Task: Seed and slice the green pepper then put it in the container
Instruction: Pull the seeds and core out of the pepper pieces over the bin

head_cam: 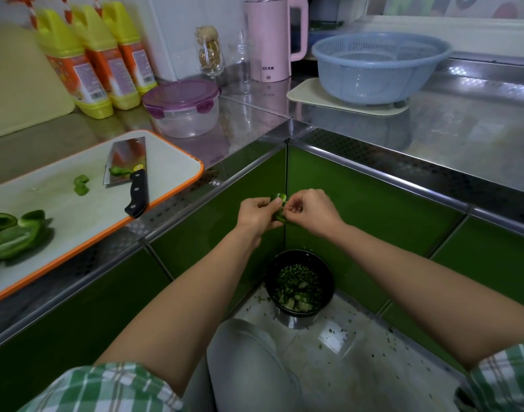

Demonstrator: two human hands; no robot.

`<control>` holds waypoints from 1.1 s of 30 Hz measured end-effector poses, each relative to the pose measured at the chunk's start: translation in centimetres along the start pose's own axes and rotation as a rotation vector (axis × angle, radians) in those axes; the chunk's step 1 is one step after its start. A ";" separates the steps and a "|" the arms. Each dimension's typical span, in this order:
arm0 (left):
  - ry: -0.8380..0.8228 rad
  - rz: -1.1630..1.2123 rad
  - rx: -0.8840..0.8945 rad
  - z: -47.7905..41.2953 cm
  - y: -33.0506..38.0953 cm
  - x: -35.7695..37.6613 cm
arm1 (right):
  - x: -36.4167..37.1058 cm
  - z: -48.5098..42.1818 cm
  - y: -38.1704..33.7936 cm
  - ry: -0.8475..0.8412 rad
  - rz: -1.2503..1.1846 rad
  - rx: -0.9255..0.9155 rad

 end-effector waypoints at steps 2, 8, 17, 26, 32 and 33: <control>0.005 -0.009 0.011 0.2 0.0 0.0 | 0.0 0.0 -0.3 -0.011 0.020 0.022; -0.019 -0.024 0.033 0.4 -0.2 0.3 | 0.1 0.2 -0.4 0.050 0.042 0.083; -0.039 0.025 0.010 0.4 -0.1 0.6 | 0.1 0.5 0.7 0.113 -0.260 0.314; -0.008 0.213 -0.113 -0.4 -0.5 -0.7 | -0.5 0.6 4.5 -0.013 -0.209 0.500; -0.020 0.213 -0.143 -0.1 -0.5 -0.2 | -1.4 0.9 2.0 -0.140 -0.721 0.519; -0.016 0.197 -0.141 -0.2 -0.6 -0.1 | -1.3 0.9 1.9 -0.176 -0.731 0.497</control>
Point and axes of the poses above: each hand's wrist, its own z-axis away from the middle knuckle, its own x-axis out of the palm, y = z × x, the point moved 1 cm from there along -z, towards the middle knuckle, and after that the axes turned 13 degrees about y, right-handed, at the moved point
